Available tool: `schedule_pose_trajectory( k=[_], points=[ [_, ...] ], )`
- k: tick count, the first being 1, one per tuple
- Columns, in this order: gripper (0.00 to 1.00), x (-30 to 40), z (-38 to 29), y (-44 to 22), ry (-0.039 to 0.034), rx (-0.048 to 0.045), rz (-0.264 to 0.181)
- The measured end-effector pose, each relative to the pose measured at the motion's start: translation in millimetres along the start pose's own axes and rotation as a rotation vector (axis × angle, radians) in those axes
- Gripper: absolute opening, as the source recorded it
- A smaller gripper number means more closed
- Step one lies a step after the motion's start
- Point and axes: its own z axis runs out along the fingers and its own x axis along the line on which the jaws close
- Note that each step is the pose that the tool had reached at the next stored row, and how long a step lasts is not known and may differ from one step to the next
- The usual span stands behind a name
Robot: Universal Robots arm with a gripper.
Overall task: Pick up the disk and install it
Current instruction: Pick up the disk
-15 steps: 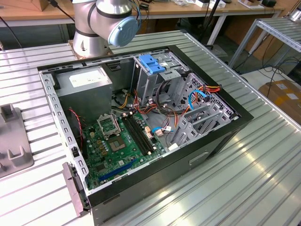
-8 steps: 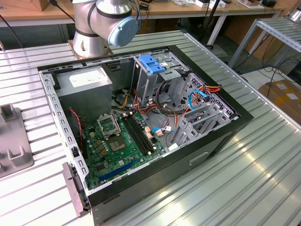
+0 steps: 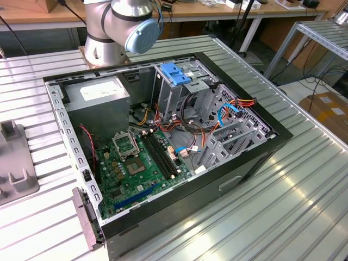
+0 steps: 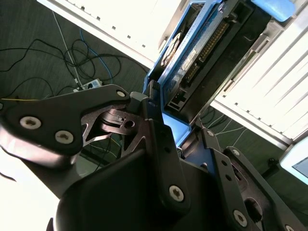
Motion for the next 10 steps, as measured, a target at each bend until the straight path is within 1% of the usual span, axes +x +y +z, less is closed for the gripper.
schedule_pose_trajectory(
  k=[2,10],
  points=[
    [0.37,0.2,0.0,0.1,0.0000,0.0000,0.000],
    [0.37,5.2,-0.6,-0.3,0.0000,-0.0001,0.000]
  ],
)
